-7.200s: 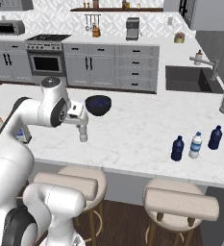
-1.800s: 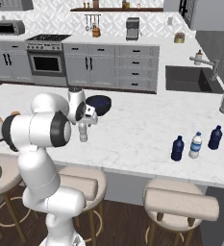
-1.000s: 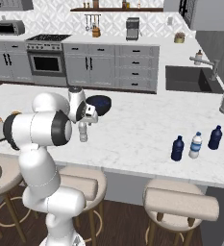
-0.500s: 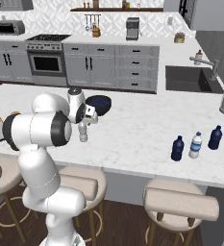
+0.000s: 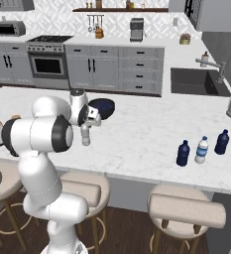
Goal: Move the plastic bottles in the middle to the plastics group, and the glass bottles in the middle to the glass group.
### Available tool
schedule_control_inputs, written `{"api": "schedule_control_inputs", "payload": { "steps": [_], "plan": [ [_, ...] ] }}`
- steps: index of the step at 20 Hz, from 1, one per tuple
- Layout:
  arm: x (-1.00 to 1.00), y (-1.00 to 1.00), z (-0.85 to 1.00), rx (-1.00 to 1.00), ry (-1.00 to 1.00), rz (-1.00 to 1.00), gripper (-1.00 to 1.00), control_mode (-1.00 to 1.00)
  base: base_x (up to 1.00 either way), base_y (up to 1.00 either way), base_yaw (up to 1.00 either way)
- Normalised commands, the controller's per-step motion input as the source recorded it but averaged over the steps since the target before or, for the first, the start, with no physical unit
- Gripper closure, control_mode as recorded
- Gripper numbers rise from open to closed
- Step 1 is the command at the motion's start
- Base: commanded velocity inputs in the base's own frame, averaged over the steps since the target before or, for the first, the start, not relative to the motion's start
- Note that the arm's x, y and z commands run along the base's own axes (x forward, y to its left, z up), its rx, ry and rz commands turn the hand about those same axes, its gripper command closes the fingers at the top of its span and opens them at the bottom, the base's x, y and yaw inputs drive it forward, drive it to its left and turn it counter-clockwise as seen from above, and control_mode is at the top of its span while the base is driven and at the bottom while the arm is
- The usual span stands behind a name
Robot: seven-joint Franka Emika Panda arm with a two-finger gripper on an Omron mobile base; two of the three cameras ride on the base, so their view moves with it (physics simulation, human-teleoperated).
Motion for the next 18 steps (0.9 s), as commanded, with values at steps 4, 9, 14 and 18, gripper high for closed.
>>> {"api": "schedule_control_inputs", "payload": {
  "steps": [4, 9, 14, 18],
  "plan": [
    [0.0, -0.42, 0.48, 0.0, 0.05, -0.02, 1.0, -1.0, 0.0, 0.0, 0.0],
    [0.05, -0.75, 0.43, 0.0, 0.03, -0.06, 1.0, -1.0, 0.0, 0.0, 0.0],
    [0.01, -0.95, 0.14, 0.0, 0.05, -0.09, 1.0, -1.0, 0.0, 0.0, 0.0],
    [0.0, -1.0, 0.0, 0.0, 0.03, -0.09, 1.0, -1.0, 0.0, 0.0, 0.0]
  ]
}}
